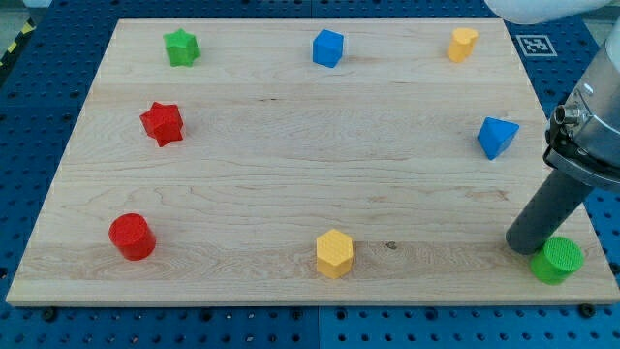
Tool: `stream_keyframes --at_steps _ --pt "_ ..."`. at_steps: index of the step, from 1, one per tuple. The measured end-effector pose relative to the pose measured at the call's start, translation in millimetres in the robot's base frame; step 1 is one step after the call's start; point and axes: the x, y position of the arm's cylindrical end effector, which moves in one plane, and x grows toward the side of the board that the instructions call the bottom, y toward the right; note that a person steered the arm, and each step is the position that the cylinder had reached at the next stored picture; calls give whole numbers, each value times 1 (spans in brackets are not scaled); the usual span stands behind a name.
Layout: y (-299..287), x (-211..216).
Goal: Push the green circle a bit left
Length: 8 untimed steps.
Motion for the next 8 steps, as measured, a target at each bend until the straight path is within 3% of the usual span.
stream_keyframes --at_steps 2,4,5,7,8 --pt "-32 -8" --pt "-48 46" --pt "-44 48" --pt "80 46" --pt "86 30"
